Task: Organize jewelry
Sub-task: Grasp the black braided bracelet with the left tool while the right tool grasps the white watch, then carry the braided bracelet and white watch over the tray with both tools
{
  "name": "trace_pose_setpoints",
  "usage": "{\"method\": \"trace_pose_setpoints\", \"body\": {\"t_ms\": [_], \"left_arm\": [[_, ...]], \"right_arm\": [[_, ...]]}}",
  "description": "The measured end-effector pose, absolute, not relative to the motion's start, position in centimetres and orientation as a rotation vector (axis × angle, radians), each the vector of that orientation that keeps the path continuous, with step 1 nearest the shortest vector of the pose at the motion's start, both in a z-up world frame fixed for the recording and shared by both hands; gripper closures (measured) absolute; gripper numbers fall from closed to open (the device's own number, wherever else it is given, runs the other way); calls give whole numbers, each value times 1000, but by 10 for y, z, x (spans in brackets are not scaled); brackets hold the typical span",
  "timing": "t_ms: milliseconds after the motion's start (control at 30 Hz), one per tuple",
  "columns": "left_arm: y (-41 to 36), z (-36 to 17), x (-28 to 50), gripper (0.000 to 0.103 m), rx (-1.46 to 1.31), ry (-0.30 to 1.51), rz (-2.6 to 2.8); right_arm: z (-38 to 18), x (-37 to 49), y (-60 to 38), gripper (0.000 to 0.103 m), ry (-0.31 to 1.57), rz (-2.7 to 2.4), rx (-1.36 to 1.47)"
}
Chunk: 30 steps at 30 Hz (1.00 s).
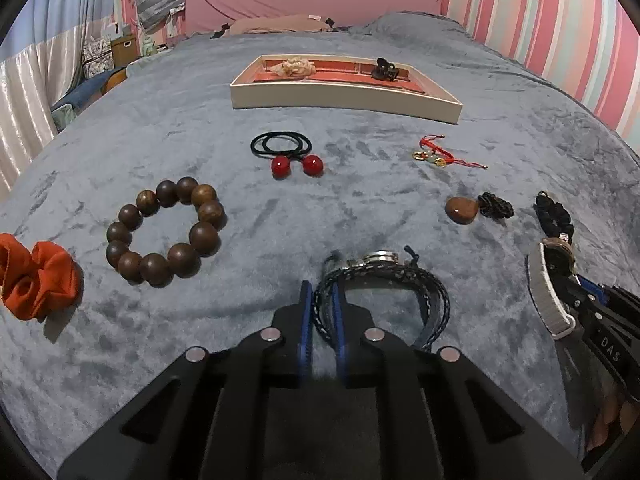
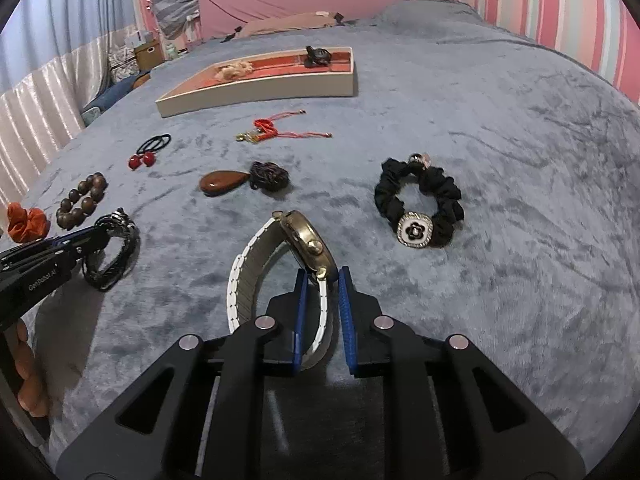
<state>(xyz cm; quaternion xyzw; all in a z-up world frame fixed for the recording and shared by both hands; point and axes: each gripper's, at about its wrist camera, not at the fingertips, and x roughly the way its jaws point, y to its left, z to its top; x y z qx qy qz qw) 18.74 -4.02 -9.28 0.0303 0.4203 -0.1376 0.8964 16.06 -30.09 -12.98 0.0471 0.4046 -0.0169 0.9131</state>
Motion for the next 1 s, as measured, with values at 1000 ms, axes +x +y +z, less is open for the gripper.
{"method": "trace_pose_setpoints", "body": {"t_ms": [1000], "left_arm": [[-66,-12,313,93,69,666,-272]], "right_arm": [[-46,314,-289,87,634,-40,120]]}}
